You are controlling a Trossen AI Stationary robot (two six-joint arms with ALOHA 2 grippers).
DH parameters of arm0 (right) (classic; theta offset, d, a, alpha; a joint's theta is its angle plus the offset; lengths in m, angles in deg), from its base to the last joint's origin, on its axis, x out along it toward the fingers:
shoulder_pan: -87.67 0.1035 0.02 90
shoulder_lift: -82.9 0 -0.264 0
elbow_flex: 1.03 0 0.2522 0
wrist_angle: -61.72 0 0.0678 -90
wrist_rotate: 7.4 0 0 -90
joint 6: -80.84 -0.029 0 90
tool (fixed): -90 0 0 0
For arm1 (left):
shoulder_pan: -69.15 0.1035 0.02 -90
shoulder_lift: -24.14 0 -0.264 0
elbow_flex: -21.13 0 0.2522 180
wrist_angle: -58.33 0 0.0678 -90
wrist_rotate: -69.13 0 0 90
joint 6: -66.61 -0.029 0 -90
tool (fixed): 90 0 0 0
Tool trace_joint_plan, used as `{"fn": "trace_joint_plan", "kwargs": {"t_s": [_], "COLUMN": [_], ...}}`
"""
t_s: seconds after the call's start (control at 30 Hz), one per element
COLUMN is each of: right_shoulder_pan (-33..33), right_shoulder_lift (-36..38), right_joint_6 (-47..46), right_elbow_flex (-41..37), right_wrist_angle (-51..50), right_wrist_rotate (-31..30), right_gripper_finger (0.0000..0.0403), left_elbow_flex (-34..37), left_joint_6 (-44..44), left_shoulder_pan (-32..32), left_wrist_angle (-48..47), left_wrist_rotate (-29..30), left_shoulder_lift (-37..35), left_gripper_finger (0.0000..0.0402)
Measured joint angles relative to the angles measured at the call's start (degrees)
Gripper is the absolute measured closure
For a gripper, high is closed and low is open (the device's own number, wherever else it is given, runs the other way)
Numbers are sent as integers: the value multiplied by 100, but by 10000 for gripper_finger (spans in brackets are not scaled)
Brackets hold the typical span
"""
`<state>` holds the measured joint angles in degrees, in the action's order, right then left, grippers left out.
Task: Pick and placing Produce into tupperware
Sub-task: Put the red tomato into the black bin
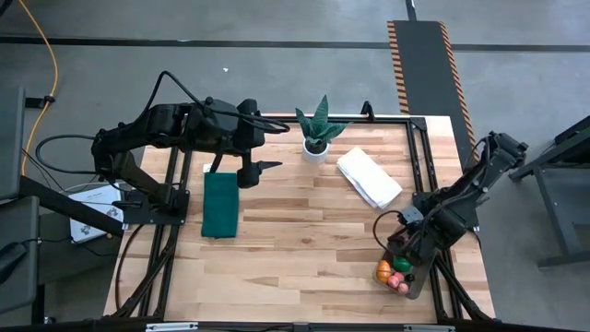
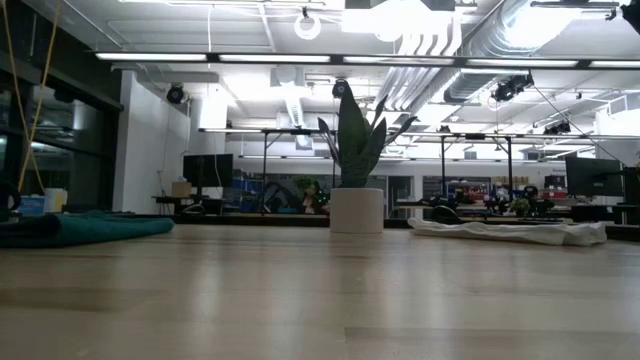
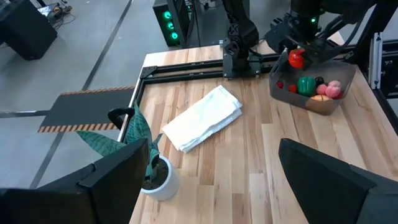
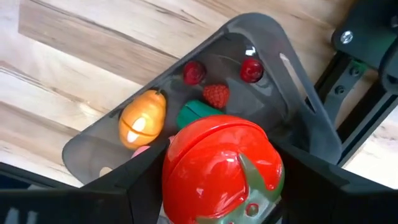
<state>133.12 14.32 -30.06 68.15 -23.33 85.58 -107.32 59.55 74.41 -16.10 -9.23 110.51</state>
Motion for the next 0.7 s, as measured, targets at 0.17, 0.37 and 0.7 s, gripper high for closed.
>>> {"fn": "trace_joint_plan", "kwargs": {"t_s": [0.17, 0.37, 0.7], "right_shoulder_pan": [258, 554, 1056], "right_shoulder_lift": [0, -1, -15], "right_joint_6": [-433, -904, -1680], "right_elbow_flex": [-2, -2, -4], "right_wrist_angle": [71, 72, 82], "right_wrist_rotate": [-197, -261, -343], "right_gripper_finger": [149, 149, 149], "left_elbow_flex": [0, 0, 0], "left_joint_6": [5, 19, 134], "left_shoulder_pan": [0, 0, 0], "left_wrist_angle": [0, 0, -80], "left_wrist_rotate": [0, 0, -2], "left_shoulder_lift": [0, 0, 0], "left_gripper_finger": [53, 53, 53]}}
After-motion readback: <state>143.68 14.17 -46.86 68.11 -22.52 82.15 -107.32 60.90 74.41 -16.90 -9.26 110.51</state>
